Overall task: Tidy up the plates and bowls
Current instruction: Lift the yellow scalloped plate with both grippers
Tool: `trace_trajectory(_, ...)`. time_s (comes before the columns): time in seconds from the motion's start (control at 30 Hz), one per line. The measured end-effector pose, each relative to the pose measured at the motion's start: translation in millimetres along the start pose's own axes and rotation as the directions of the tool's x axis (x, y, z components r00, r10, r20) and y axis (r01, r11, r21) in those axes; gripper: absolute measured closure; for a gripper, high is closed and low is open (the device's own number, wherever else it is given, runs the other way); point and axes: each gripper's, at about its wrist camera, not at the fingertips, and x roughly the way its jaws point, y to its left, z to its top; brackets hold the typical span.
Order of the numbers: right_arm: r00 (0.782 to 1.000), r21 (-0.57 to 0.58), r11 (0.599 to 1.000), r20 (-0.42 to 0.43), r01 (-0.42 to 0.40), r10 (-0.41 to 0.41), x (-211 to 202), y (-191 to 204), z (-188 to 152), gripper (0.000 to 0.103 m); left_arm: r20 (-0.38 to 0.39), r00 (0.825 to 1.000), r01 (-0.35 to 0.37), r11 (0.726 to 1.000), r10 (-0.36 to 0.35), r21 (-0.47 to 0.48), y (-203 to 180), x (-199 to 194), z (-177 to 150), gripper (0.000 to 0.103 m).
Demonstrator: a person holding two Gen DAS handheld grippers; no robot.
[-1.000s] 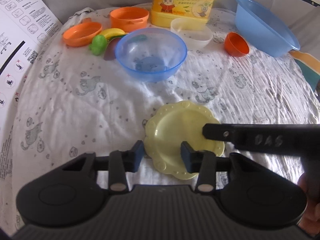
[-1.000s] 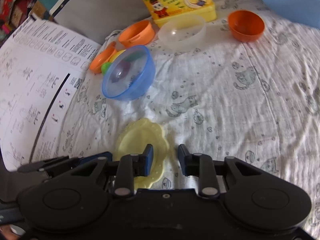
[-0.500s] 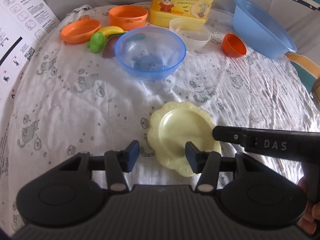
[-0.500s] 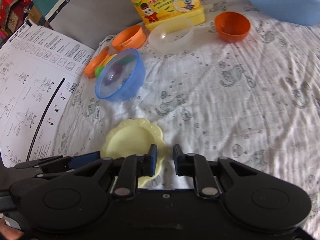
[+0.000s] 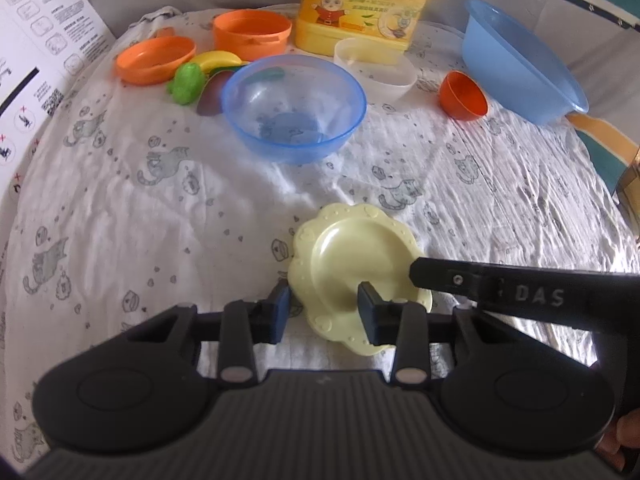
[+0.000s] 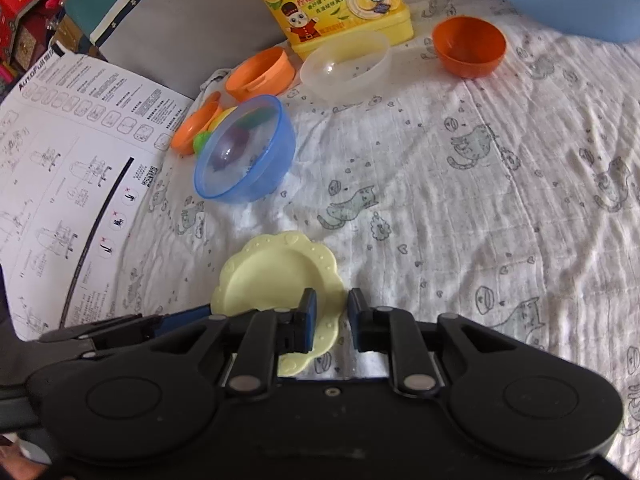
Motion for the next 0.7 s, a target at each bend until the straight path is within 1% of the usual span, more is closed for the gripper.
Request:
trace_trajectory(0.13, 1.000, -0.016, 1.000, 0.014, -0.001, 0.001, -1, 1, -4, 0.086, 0.009, 1.000, -0.006, 0.999, 0.005, 0.037, -2, 0, -2, 0.066)
trace_trajectory(0.37, 0.999, -0.067, 0.997, 0.042, 0.037, -0.034, 2, 14, -6, 0.084, 0.030, 0.999, 0.014, 0.999, -0.015, 0.037, 2, -1, -5, 0.065)
trace_trajectory(0.53, 0.997, -0.088, 0.996, 0.073, 0.034, -0.028, 7, 13, -1, 0.086, 0.033, 0.999, 0.035, 0.999, -0.036, 0.020, 7, -1, -5, 0.066)
trace_trajectory(0.63, 0.997, -0.069, 0.998, 0.079, 0.008, -0.003, 9, 8, 2, 0.085, 0.038, 0.998, 0.045, 0.999, -0.046, 0.019, 9, -1, -6, 0.066)
trace_trajectory(0.7, 0.996, -0.093, 0.996, 0.089, 0.014, -0.006, 10, 10, 0, 0.085, 0.040, 0.998, 0.048, 0.999, -0.048, 0.022, 9, -1, -6, 0.066)
